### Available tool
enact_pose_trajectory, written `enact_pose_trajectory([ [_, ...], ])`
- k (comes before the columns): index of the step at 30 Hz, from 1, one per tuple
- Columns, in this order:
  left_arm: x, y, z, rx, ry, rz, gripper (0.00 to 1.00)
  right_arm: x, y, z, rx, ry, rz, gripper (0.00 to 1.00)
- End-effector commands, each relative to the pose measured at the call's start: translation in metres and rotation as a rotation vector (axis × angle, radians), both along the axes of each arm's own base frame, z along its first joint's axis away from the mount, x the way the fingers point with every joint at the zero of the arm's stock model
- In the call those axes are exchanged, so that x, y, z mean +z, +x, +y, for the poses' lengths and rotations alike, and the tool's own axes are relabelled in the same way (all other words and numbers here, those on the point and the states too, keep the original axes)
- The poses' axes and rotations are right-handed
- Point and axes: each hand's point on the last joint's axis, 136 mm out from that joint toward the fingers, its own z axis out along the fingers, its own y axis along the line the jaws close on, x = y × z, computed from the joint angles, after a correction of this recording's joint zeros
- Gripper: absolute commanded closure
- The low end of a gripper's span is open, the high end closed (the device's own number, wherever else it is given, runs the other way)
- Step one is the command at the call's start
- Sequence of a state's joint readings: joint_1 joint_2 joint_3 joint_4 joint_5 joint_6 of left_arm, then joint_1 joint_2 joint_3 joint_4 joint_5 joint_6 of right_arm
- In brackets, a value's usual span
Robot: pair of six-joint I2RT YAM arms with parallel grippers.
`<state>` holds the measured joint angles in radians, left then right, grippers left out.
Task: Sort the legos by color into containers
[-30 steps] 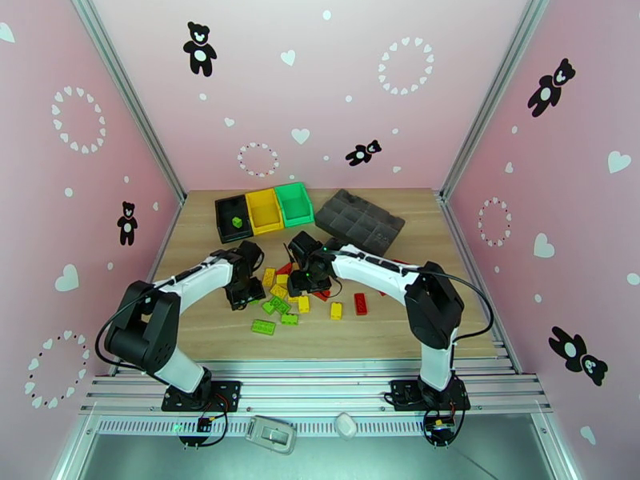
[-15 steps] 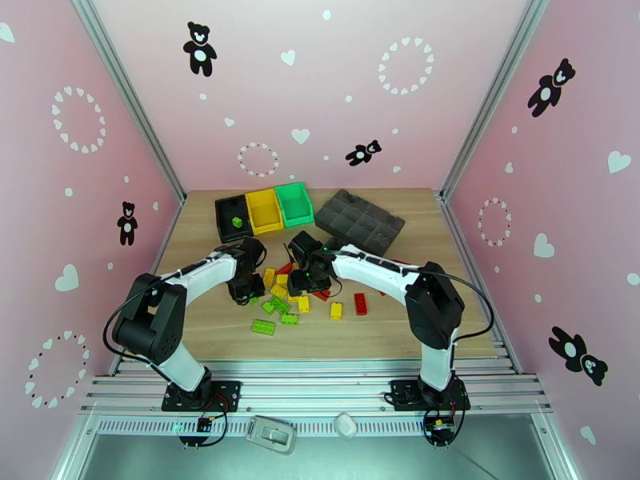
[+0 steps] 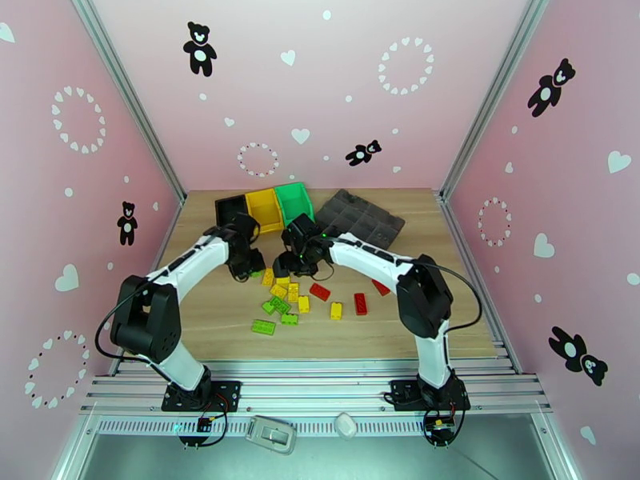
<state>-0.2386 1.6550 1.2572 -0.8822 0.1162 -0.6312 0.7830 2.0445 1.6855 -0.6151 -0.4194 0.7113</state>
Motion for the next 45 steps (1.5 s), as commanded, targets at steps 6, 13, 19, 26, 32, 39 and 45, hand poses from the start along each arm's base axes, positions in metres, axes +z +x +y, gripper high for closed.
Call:
enact_pose_trajectory([
  [6, 0.038, 0.054, 0.036, 0.108, -0.133, -0.081, 0.74, 0.021, 0.054, 0.040, -0.033, 0.230, 0.067, 0.19],
  [13, 0.046, 0.104, 0.072, 0.187, -0.130, -0.109, 0.74, 0.036, 0.087, 0.066, -0.026, 0.285, 0.062, 0.01],
  [19, 0.048, 0.144, 0.096, 0.220, -0.093, -0.132, 0.74, 0.039, 0.109, 0.061, -0.079, 0.242, 0.019, 0.01],
  [26, 0.050, 0.186, 0.106, 0.232, -0.082, -0.159, 0.64, 0.037, 0.118, 0.045, -0.122, 0.159, -0.047, 0.01],
  [32, 0.062, 0.193, 0.107, 0.227, -0.077, -0.193, 0.25, 0.030, 0.109, 0.028, -0.113, 0.033, -0.091, 0.01],
  [39, 0.072, 0.154, 0.106, 0.221, -0.060, -0.202, 0.24, 0.026, 0.088, 0.013, -0.089, -0.007, -0.035, 0.08],
  [45, 0.061, 0.095, 0.089, 0.192, -0.041, -0.153, 0.25, 0.024, 0.063, 0.002, -0.056, -0.045, -0.050, 0.09],
])
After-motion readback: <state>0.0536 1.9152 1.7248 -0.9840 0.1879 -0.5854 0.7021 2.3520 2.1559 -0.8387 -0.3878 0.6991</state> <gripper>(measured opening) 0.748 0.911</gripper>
